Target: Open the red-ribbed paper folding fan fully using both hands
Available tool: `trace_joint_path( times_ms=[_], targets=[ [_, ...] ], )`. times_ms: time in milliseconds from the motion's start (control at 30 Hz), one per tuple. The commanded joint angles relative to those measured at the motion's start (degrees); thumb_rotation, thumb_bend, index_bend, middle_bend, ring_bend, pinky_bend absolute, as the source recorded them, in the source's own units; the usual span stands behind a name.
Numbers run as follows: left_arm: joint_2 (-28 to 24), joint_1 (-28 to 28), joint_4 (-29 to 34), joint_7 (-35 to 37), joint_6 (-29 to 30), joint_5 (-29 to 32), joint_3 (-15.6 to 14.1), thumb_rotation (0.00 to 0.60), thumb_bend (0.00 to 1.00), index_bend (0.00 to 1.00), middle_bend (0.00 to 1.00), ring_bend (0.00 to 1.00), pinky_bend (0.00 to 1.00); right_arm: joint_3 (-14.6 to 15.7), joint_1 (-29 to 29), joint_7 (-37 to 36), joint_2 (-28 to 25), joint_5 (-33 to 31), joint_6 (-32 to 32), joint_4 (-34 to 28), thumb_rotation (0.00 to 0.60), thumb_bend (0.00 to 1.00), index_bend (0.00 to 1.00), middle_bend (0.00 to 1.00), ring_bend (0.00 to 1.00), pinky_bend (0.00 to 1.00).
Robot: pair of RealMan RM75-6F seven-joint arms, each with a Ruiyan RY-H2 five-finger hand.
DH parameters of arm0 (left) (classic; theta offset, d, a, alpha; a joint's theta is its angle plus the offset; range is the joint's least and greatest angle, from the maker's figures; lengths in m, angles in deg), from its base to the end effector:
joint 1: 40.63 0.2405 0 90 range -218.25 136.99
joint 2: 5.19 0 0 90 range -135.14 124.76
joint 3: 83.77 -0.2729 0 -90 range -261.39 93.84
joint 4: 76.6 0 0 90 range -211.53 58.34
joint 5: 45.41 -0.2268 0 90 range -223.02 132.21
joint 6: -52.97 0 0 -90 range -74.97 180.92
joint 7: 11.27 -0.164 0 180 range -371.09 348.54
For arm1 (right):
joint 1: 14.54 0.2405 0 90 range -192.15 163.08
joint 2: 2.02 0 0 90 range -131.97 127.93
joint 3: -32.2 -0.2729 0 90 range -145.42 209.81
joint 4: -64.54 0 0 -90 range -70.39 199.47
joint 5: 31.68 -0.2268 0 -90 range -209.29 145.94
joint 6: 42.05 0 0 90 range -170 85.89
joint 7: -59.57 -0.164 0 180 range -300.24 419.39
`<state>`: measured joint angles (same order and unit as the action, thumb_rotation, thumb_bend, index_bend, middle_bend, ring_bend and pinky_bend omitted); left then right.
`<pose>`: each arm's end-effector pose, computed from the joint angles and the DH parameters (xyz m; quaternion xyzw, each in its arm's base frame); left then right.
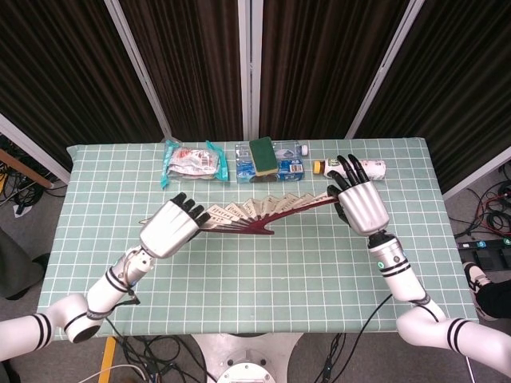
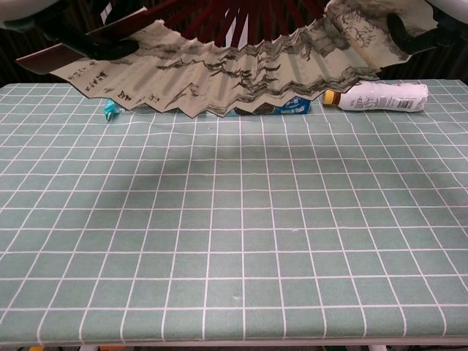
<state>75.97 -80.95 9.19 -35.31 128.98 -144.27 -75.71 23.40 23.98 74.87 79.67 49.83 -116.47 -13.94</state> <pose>-0.1054 0.3428 0.0417 -0.7523 -0.0323 -0.4986 0.4294 -0.1763 -0.3886 0.0598 0.7027 -0.1869 0.4563 0.5129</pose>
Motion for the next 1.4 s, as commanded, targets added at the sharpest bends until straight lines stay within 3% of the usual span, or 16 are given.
trace_joint_path(
  times_ms=[33,767,967,1133,1267,1400],
  targets=[
    [1.84,0.6,-1.54,-3.4,-0.16,-0.07,-0.72,0.6,0.31,0.63,0.66,0.65,0.6,0.5,-1.16,1.1,2.09,1.62,-2.01,2.63,0.6,0.61,0.57,0.26,0.02,0.0],
    [6.99,2.92,-4.39,-18.57,-2.24,0.84,-3.36,0.6,0.31,0.59,0.63,0.64,0.59,2.63,-5.99,4.29,11.92,7.16,-9.58,17.4,0.6,0.6,0.52,0.24,0.01,0.0],
    [7.78,2.93,-3.76,-21.3,-4.28,0.76,-4.44,0.6,0.2,0.49,0.6,0.61,0.58,4.0,-7.19,4.58,13.65,8.95,-10.69,20.85,0.6,0.6,0.48,0.21,0.0,0.0],
    [7.33,3.34,0.01,-25.29,-7.84,3.76,-4.82,0.6,0.07,0.36,0.52,0.53,0.55,5.91,-9.22,6.78,14.97,10.62,-12.25,23.27,0.6,0.59,0.37,0.18,0.0,0.0],
    [5.97,3.83,4.9,-26.42,-11.02,7.68,-5.1,0.6,0.0,0.22,0.41,0.4,0.45,6.95,-11.79,8.05,14.98,9.81,-12.22,21.88,0.6,0.55,0.25,0.14,0.0,0.0],
    [4.91,3.53,9.01,-26.98,-14.5,12.15,-4.76,0.6,0.0,0.14,0.3,0.27,0.38,7.71,-14.63,12.29,13.11,6.06,-8.41,16.18,0.6,0.39,0.05,0.05,0.0,0.0]
  ],
)
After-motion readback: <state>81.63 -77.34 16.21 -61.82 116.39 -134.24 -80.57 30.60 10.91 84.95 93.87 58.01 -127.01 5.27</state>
